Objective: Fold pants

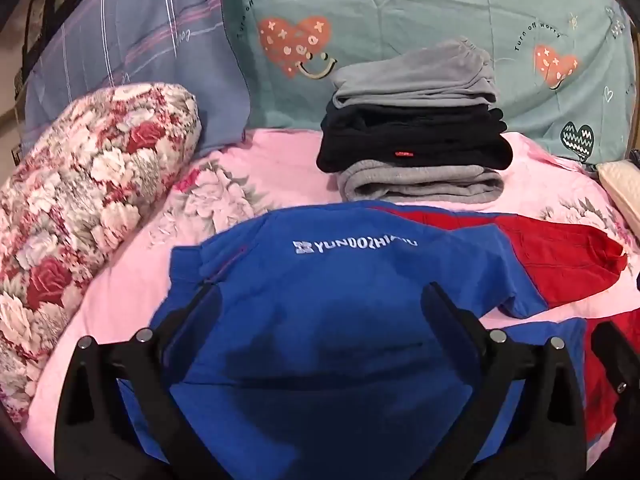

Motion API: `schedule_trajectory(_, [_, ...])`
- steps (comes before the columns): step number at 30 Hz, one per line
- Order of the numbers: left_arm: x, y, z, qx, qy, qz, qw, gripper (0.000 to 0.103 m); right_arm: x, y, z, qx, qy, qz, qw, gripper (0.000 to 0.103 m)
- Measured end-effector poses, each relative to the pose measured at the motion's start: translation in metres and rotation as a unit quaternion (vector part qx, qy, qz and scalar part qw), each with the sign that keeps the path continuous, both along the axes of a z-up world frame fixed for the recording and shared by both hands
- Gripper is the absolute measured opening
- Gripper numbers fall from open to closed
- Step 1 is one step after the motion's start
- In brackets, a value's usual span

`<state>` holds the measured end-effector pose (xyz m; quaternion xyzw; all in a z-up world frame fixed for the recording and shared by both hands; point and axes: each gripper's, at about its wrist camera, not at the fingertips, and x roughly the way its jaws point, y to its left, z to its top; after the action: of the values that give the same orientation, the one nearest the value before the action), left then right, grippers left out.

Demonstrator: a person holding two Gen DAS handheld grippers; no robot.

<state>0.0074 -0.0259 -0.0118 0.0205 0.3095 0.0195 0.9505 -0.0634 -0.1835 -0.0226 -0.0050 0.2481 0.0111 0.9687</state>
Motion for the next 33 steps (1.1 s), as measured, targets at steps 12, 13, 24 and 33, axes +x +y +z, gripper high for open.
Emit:
schedule_trajectory(12, [-0.001, 0.009, -0.005, 0.0, 0.011, 0.001, 0.9999, 0.101, 0.005, 0.003, -0.005, 0.002, 0.009, 0.007, 1.0, 0.102])
schedule_trajectory(13, [-0.001, 0.008, -0.006, 0.0, 0.012, 0.002, 0.9999, 0.101, 0.005, 0.004, -0.006, 0.0, 0.01, 0.008, 1.0, 0.102])
schedule_trajectory(24, [-0.002, 0.008, -0.007, 0.01, 0.006, 0.001, 0.9999, 0.101, 0.006, 0.006, -0.009, -0.006, 0.013, 0.01, 1.0, 0.102])
schedule_trajectory(33, [-0.002, 0.007, -0.007, 0.012, 0.004, 0.005, 0.9999, 0.101, 0.005, 0.006, -0.009, -0.003, 0.011, 0.011, 1.0, 0.102])
